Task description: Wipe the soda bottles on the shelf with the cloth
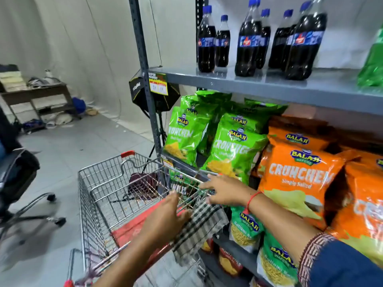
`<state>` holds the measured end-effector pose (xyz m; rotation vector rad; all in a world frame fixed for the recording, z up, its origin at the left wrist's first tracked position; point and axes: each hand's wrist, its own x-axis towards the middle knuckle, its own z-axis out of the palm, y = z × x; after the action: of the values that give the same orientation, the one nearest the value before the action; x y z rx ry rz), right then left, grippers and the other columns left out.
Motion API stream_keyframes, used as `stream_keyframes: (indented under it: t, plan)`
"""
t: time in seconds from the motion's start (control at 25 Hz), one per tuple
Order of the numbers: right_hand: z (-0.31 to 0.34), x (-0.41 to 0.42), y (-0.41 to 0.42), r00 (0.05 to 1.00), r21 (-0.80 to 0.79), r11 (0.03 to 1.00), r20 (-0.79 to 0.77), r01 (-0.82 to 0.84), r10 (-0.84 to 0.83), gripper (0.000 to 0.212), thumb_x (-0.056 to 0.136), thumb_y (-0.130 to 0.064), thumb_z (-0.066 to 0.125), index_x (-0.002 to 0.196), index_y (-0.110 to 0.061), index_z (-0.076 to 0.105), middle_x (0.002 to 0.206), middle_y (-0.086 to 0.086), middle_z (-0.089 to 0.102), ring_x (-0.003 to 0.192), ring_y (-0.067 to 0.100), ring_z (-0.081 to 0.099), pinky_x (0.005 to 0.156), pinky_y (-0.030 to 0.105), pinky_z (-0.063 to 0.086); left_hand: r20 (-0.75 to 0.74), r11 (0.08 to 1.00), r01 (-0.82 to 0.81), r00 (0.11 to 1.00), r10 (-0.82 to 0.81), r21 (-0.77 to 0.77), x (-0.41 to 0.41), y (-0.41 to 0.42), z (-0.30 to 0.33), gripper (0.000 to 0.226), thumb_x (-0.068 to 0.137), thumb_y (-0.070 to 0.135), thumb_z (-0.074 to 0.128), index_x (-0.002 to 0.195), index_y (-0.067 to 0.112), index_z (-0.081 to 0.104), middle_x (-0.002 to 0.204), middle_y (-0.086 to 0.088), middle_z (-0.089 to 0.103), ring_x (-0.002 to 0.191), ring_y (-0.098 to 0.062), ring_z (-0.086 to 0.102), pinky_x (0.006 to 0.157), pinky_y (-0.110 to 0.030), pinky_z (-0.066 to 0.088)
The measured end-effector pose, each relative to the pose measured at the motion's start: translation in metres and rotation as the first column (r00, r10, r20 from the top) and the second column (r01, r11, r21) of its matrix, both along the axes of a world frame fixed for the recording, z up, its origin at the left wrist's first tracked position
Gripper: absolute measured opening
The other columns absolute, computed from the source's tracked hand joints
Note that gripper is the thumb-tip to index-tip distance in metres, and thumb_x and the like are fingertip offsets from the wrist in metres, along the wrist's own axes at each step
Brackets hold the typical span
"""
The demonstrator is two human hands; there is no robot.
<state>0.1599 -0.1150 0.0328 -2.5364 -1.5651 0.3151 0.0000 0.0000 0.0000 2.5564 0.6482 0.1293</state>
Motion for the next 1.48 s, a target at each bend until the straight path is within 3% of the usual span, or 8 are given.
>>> stream_keyframes:
  t: [0.16, 0.4, 0.6, 0.76, 0.92, 1.04, 1.32, 1.48]
  plan:
    - [-0.014, -0.003, 0.006, 0.989, -0.272, 0.957, 0.076, -0.105, 0.13, 0.056, 0.082, -0.026, 0.065, 0.134, -0.027, 0.042, 0.133, 0.013, 0.052, 0.115, 0.03, 0.049, 0.072, 0.032, 0.042, -0.213, 0.995, -0.013, 0.977, -0.009, -0.099, -0.021, -0.009, -0.025, 0.049, 0.079, 0.037, 0.058, 0.119, 0.014, 0.04, 0.103, -0.005, 0.062, 0.094, -0.022, 0.058, 0.075, -0.031, 0.045]
    - [-0.018, 0.002, 0.008, 0.987, -0.129, 0.986, 0.109, -0.107, 0.121, 0.038, 0.077, -0.017, 0.067, 0.114, -0.025, 0.062, 0.107, 0.005, 0.07, 0.099, 0.026, 0.058, 0.061, 0.028, 0.04, -0.105, 0.998, 0.059, 0.993, -0.056, 0.025, -0.02, -0.006, -0.021, 0.012, 0.082, 0.028, 0.056, 0.081, 0.016, 0.057, 0.082, -0.006, 0.069, 0.074, -0.022, 0.062, 0.061, -0.031, 0.046]
    - [-0.002, 0.002, 0.003, 0.99, -0.012, 0.996, 0.112, -0.084, 0.085, 0.02, 0.077, -0.017, 0.064, 0.097, -0.017, 0.068, 0.095, 0.008, 0.071, 0.087, 0.027, 0.062, 0.062, 0.029, 0.047, -0.095, 0.993, 0.103, 0.991, -0.097, 0.059, -0.017, 0.003, 0.002, 0.024, 0.085, 0.021, 0.052, 0.061, 0.024, 0.049, 0.061, 0.008, 0.056, 0.056, -0.01, 0.05, 0.048, -0.023, 0.035]
    - [0.046, 0.006, -0.019, 0.999, 0.026, 0.999, -0.044, -0.025, 0.026, 0.019, 0.076, -0.02, 0.071, 0.093, -0.016, 0.063, 0.082, 0.003, 0.061, 0.077, 0.021, 0.055, 0.055, 0.026, 0.04, 0.053, 0.969, 0.243, 0.969, -0.241, -0.032, 0.0, 0.021, 0.06, 0.017, 0.079, 0.009, 0.057, 0.064, 0.016, 0.056, 0.065, 0.001, 0.06, 0.058, -0.009, 0.052, 0.056, -0.028, 0.045]
    - [0.097, 0.005, -0.045, 0.934, 0.059, 0.992, -0.334, -0.115, 0.128, 0.05, 0.079, -0.02, 0.071, 0.123, -0.023, 0.047, 0.127, -0.001, 0.052, 0.113, 0.016, 0.049, 0.095, 0.033, 0.041, -0.01, 0.808, 0.579, 0.814, -0.581, 0.105, 0.035, 0.009, 0.133, 0.006, 0.071, 0.014, 0.057, 0.067, 0.013, 0.054, 0.062, 0.002, 0.053, 0.056, -0.004, 0.045, 0.055, -0.026, 0.041]
    - [0.111, -0.007, -0.054, 0.828, 0.182, 0.977, -0.528, -0.11, 0.191, 0.017, 0.083, -0.014, 0.067, 0.098, -0.018, 0.059, 0.092, -0.008, 0.063, 0.089, 0.011, 0.058, 0.082, 0.028, 0.045, -0.049, 0.736, 0.673, 0.74, -0.671, 0.072, 0.059, -0.006, 0.177, 0.006, 0.07, 0.013, 0.061, 0.075, 0.015, 0.063, 0.059, 0.006, 0.056, 0.051, 0.001, 0.048, 0.051, -0.017, 0.042]
    - [0.157, -0.001, -0.069, 0.61, 0.553, 0.602, -0.781, 0.576, 0.134, 0.014, 0.081, -0.007, 0.066, 0.095, -0.004, 0.066, 0.103, 0.02, 0.071, 0.095, 0.034, 0.066, 0.086, 0.042, 0.052, 0.766, 0.837, 0.536, 0.581, -0.276, -0.106, 0.154, 0.011, 0.283, 0.021, 0.083, 0.02, 0.059, 0.097, 0.007, 0.067, 0.091, -0.008, 0.071, 0.081, -0.013, 0.061, 0.079, -0.027, 0.049]
    - [0.174, 0.0, -0.044, 0.739, 0.503, 0.692, -0.671, 0.518, -0.065, 0.016, 0.081, -0.016, 0.068, 0.094, -0.006, 0.067, 0.092, 0.005, 0.072, 0.087, 0.013, 0.065, 0.083, 0.023, 0.049, 0.878, 0.826, 0.551, 0.448, -0.17, -0.121, 0.23, 0.027, 0.336, 0.026, 0.085, 0.024, 0.056, 0.105, 0.009, 0.062, 0.101, -0.01, 0.062, 0.094, -0.016, 0.055, 0.084, -0.027, 0.043]
